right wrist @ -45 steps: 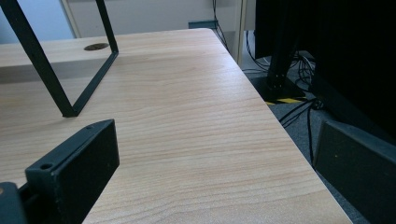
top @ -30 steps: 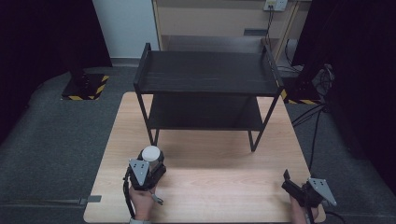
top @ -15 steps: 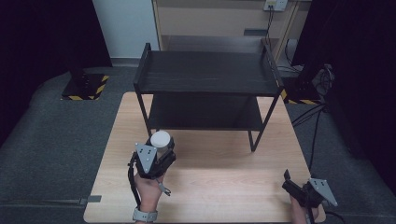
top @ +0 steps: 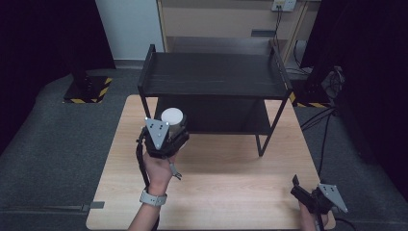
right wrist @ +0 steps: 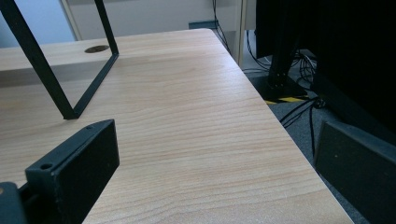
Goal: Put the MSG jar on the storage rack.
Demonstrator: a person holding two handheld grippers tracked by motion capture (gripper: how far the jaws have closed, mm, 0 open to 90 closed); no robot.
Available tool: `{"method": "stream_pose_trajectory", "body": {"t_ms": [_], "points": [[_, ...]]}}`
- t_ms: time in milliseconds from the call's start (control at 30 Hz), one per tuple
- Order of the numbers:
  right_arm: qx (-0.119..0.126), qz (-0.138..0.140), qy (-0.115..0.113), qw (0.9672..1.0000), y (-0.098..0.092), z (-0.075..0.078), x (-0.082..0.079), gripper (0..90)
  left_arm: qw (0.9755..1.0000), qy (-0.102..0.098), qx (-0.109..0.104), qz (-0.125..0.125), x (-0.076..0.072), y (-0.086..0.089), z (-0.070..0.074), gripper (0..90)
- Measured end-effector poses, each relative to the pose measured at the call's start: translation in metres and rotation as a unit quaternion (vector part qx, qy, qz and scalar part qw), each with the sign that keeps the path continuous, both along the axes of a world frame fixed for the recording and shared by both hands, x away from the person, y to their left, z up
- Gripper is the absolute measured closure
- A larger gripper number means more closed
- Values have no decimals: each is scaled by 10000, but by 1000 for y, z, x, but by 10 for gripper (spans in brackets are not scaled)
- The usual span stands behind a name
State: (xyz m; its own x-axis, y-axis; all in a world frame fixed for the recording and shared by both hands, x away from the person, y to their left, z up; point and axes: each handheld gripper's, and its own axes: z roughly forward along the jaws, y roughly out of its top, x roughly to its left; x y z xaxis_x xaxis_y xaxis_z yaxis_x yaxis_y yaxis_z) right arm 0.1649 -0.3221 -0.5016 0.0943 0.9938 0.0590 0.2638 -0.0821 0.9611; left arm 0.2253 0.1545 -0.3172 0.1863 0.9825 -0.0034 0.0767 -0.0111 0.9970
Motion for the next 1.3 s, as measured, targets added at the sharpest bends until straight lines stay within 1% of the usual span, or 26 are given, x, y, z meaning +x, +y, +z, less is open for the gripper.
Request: {"method": "stream_pose_trajectory", "body": {"t_ms": [33,167,200,233,333,400,500,633,700,833,1000,1067,1133,1167,1300], "points": [[0,-2,-1,10000,0,0,0,5,10000,-10,8,18,2,-1,1,328],[-3,-6,4,10000,0,0,0,4,9999,51,60,97,18,-4,8,329],[-3,-6,4,10000,0,0,0,4,9999,51,60,97,18,-4,8,328],[-6,-5,5,10000,0,0,0,5,9999,75,72,128,23,-6,8,328],[-20,-3,10,10000,0,0,0,5,9998,99,68,164,32,-7,6,328],[-31,2,14,10000,0,0,1,5,9997,72,118,190,38,-10,4,328],[-45,2,22,10000,0,0,1,5,9995,-38,193,242,47,-14,0,329],[-47,1,30,10000,0,1,1,5,9993,-62,198,323,60,-19,-1,328],[-50,1,36,10000,0,1,1,5,9991,-106,185,360,65,-22,-3,328],[-58,5,37,10000,0,1,2,5,9988,-144,245,396,76,-27,-5,328],[-63,8,32,10000,0,1,2,4,9987,-128,209,436,86,-30,-8,328],[-66,11,35,10000,0,1,2,5,9983,-143,298,477,88,-33,-10,328],[-65,11,36,10000,0,1,2,5,9979,-180,332,520,91,-35,-13,328],[-64,11,36,10000,-1,1,2,5,9980,-181,281,527,93,-35,-14,328],[-61,13,40,10000,-1,1,2,5,9981,-155,199,558,97,-35,-14,328]]}}
